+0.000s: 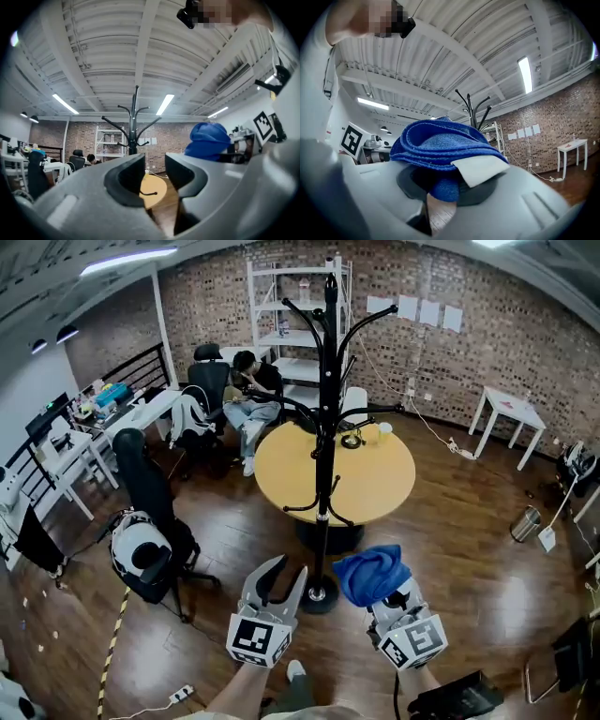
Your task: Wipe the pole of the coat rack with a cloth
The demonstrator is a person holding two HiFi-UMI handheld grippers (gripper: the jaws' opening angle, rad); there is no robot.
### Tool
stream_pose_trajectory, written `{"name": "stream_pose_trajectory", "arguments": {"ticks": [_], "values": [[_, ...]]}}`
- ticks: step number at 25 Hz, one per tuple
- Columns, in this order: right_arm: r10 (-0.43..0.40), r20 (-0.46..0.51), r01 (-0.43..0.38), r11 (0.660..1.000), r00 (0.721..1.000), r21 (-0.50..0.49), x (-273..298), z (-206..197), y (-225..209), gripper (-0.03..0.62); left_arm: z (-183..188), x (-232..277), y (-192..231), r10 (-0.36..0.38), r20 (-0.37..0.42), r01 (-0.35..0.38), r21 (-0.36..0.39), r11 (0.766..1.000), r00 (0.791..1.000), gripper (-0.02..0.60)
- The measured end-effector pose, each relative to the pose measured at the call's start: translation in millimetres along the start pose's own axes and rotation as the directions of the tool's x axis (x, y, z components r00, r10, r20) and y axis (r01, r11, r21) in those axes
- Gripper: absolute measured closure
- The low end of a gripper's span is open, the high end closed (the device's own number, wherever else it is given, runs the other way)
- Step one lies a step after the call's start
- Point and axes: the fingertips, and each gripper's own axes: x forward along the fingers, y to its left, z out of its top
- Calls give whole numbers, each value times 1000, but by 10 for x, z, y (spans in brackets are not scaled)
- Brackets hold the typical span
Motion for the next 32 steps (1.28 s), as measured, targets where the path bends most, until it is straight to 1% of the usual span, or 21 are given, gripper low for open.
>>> {"name": "stream_pose_trajectory", "arguments": {"ticks": [2,3,6,7,12,15,16,17,21,23,27,32], "values": [[-20,4,20,1000,1000,-5,-351,126,35,496,42,-143,-292,-19,-2,19,5,1000,1000,457],[-30,7,30,1000,1000,-5,-505,188,45,496,84,-218,-416,-19,-1,19,20,1000,1000,457],[-48,21,48,999,999,-2,-831,325,63,496,207,-417,-633,12,1,-12,108,994,1000,457],[-53,24,53,999,998,-7,-909,347,67,496,236,-462,-683,18,0,-18,119,993,1000,457],[-46,28,47,999,999,-15,-1204,433,249,496,265,-698,-882,-13,1,13,66,998,1000,457],[-38,27,39,999,999,-9,-1223,473,331,496,285,-757,-887,-40,2,40,-27,999,999,457],[-36,28,36,999,999,1,-1237,471,346,496,285,-779,-896,-46,5,46,-52,998,999,457],[-33,30,33,999,999,8,-1268,461,363,496,282,-814,-917,-45,8,45,-59,997,999,457],[-25,40,24,999,999,30,-1476,386,479,496,226,-1028,-1060,-29,3,29,-29,999,1000,454],[-27,36,25,999,999,47,-1564,373,513,496,194,-1099,-1119,-26,-14,26,-35,999,1000,415],[-28,28,26,997,999,69,-1662,372,434,496,175,-1091,-1237,-22,-36,20,-36,999,999,403],[-54,40,52,996,998,66,-1738,454,288,496,206,-1027,-1370,-38,-34,37,-37,999,999,396]]}}
